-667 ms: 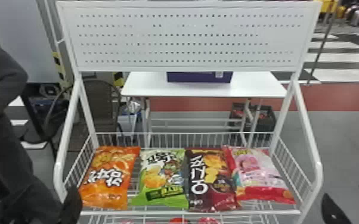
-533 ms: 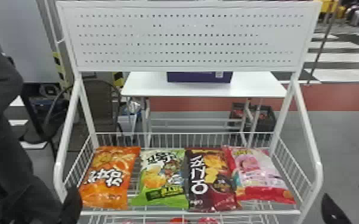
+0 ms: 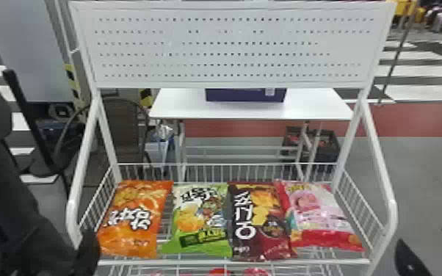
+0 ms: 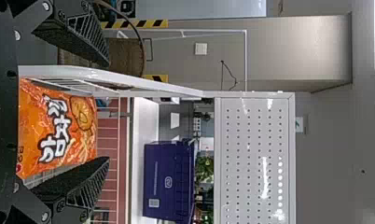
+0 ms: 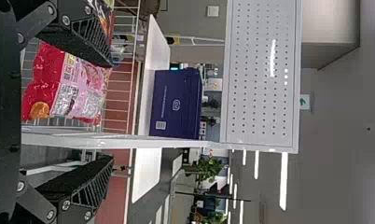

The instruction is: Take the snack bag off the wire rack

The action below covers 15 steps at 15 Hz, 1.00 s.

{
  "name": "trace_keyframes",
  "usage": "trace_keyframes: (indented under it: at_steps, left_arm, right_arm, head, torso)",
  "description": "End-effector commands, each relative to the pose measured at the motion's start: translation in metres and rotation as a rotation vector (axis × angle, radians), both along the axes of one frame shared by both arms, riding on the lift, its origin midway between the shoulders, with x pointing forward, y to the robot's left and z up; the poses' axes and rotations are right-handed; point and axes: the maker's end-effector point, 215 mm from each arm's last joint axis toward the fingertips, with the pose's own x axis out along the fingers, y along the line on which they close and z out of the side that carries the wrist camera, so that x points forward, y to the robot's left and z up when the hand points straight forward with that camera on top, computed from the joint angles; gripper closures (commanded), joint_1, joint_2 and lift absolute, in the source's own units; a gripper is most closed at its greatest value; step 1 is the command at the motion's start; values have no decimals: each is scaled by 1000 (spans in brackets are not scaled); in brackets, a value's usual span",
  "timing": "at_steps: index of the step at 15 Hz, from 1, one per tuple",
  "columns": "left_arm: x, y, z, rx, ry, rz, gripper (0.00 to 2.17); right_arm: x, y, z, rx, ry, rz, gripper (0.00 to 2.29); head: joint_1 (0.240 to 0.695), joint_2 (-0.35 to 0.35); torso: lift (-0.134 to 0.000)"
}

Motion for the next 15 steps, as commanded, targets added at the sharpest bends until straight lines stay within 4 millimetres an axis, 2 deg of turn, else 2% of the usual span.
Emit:
trace_keyframes:
  at_steps: [1,4,6,9,11,13,15]
  left_arm:
    - [0,-3,-1,-7,1,-4,188]
    - [0,-6,-3,-10,7,-11,191]
    - [0,-7,-3,-12,7,-11,191]
    - [-1,-8,-4,-13,9,-12,191]
    - [-1,-8,-5,-11,11,-14,191]
    - [-1,-8,-8,-8,17,-15,191]
    - [-1,-6,-10,-5,19,-13,191]
  right_arm:
    - [7,11,-21,9,56,14,208]
    - [39,62,-39,20,59,86,208]
    - [69,85,-58,9,114,105,208]
    - [117,108,-71,19,125,110,208]
    - [144,118,-89,12,150,107,208]
    - [162,113,-108,17,179,83,208]
    - [173,104,-118,11,192,63,208]
  head:
    - [499,0]
    - [499,0]
    - [499,0]
    - [499,0]
    - [499,0]
    - [499,0]
    - [499,0]
  torso:
    - [0]
    - [0]
    - [0]
    - [0]
    - [0]
    - [0]
    - [0]
